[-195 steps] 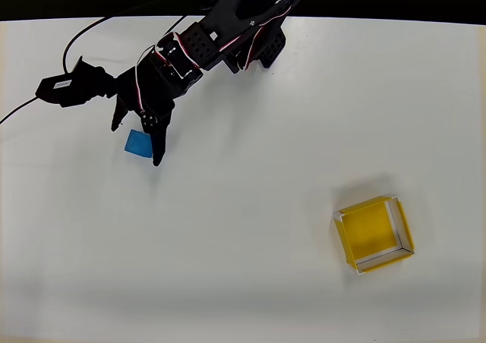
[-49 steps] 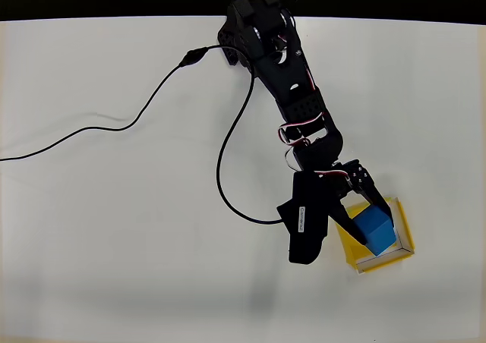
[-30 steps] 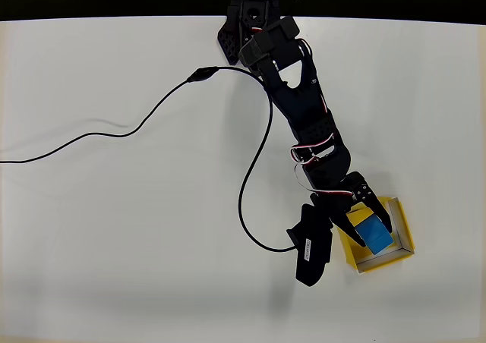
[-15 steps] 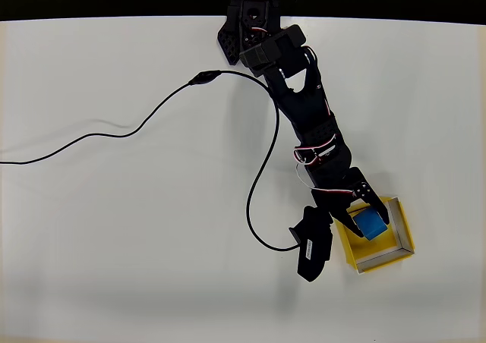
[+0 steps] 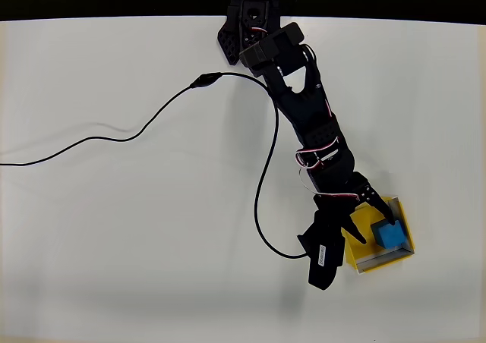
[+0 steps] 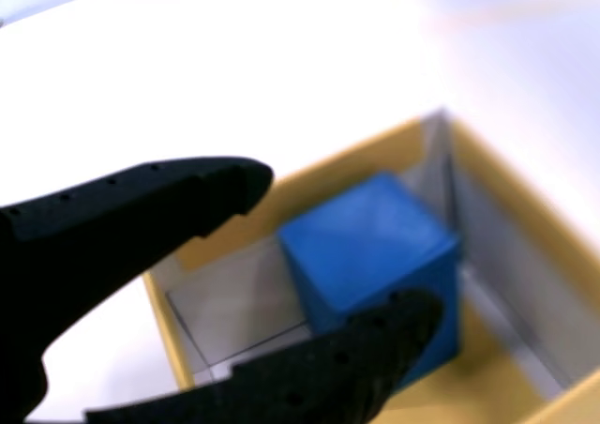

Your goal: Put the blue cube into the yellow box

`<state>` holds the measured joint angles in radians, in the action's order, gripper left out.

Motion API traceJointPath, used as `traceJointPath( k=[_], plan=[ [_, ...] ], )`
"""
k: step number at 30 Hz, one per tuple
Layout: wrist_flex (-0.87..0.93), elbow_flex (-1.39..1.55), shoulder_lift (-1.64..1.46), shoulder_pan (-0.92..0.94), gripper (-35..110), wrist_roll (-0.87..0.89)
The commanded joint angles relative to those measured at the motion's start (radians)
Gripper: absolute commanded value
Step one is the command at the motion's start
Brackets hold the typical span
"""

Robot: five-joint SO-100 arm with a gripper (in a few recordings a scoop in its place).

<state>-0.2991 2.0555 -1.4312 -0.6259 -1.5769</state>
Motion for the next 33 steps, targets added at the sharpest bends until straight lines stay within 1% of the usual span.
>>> traceJointPath(
  k=[1,8,12,13,15,18,25,28,33],
  plan=[
    [0.112,-0.094,-0.299,0.055,27,-0.035],
    [0.183,0.137,-0.535,0.255,23,-0.049],
    [0.268,0.29,-0.652,0.374,23,-0.067],
    [0.278,0.341,-0.692,0.399,22,-0.069],
    [0.353,0.436,-0.782,0.445,22,-0.092],
    [0.399,0.589,-0.927,0.506,22,-0.107],
    [0.673,0.765,-1.197,0.584,22,-0.066],
    [0.741,0.867,-1.316,0.595,22,-0.089],
    [0.948,0.971,-1.499,0.612,22,-0.117]
  ],
)
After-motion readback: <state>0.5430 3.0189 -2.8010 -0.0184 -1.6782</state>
